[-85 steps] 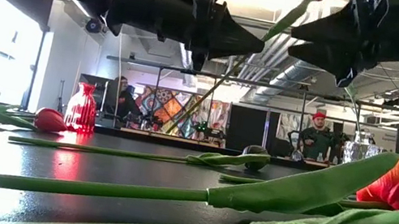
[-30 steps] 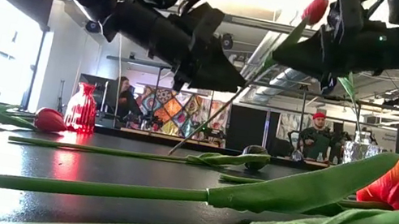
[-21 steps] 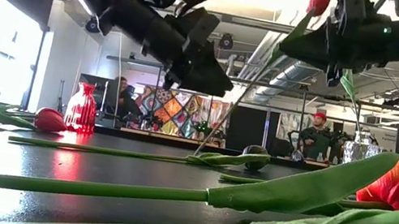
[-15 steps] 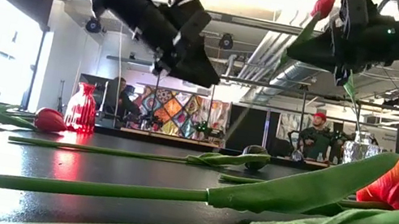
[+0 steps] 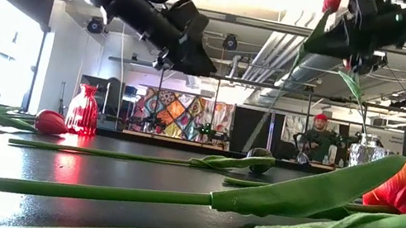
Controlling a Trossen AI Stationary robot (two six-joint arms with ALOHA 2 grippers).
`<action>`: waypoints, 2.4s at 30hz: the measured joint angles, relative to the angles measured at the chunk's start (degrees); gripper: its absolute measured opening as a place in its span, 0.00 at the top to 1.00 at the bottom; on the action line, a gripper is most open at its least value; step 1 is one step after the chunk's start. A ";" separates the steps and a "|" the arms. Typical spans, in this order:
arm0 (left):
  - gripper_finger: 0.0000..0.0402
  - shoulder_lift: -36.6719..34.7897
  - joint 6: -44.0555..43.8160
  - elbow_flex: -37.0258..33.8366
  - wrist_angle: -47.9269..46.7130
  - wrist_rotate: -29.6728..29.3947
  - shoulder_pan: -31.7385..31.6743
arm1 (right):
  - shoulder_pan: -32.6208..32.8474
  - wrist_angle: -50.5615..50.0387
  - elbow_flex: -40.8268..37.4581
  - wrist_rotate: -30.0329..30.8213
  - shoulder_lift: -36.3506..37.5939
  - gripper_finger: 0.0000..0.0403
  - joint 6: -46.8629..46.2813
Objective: Sort flowers into vase by color
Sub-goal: Put the top red tulip into the purple vase
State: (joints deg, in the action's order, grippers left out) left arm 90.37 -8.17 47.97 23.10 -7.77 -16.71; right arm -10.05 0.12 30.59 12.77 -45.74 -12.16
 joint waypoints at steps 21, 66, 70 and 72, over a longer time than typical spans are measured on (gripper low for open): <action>0.68 -7.83 -6.70 11.89 2.42 11.76 -0.76 | -4.21 -71.66 45.40 24.11 -2.00 1.00 -24.04; 0.69 -5.78 -11.85 12.28 -9.26 9.62 6.17 | -4.50 -38.45 32.15 -10.48 -4.72 1.00 -18.89; 0.68 -2.74 -16.04 12.28 -1.66 9.80 7.66 | -0.01 -31.48 30.39 -10.56 -7.45 1.00 -18.85; 0.68 -1.15 -17.62 12.28 0.15 10.99 8.14 | 2.08 -31.04 30.42 -9.63 -9.11 1.00 -18.31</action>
State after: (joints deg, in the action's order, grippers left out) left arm 89.22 -25.79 60.25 23.25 3.22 -8.57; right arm -7.96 -30.92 61.01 3.14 -54.84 -30.47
